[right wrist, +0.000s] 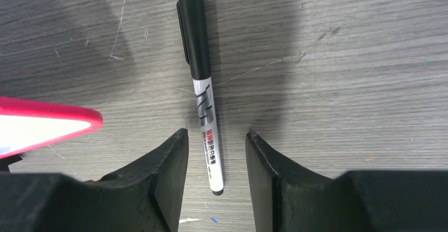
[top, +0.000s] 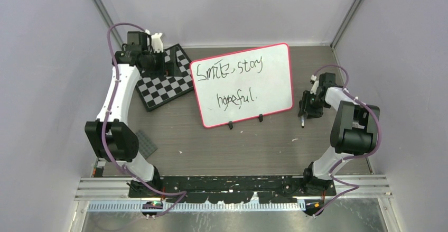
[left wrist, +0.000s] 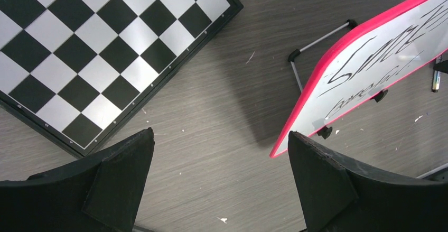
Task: Write a sentence on the whiteboard
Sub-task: Place the whiteboard marker at the center of the board, then reset both arms
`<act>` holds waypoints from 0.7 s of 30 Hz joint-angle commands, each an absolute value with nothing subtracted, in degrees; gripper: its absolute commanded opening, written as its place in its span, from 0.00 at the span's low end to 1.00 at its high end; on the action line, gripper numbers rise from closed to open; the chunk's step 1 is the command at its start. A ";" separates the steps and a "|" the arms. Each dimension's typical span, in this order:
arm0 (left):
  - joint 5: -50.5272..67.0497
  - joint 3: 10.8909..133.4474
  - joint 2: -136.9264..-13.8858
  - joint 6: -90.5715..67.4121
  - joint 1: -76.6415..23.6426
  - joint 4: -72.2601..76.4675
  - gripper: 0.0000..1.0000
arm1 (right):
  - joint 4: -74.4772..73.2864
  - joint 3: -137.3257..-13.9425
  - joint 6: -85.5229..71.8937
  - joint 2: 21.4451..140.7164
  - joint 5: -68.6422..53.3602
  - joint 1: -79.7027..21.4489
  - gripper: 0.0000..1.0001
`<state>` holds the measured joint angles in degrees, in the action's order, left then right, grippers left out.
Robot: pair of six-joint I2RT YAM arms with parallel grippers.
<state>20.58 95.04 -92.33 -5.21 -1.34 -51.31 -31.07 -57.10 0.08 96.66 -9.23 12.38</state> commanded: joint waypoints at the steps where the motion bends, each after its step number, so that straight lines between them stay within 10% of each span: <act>1: 21.52 99.31 -94.43 -3.63 -0.35 -55.89 1.00 | -34.09 -60.73 0.01 93.09 -10.55 12.80 0.53; 21: 23.24 107.69 -100.89 2.69 14.35 -63.89 1.00 | -45.53 -88.94 -0.34 88.98 -23.17 21.80 0.80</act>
<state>26.15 105.95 -101.36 -0.71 14.39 -63.22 -43.22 -85.03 -0.56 88.88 -20.05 19.92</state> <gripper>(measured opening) 0.996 0.793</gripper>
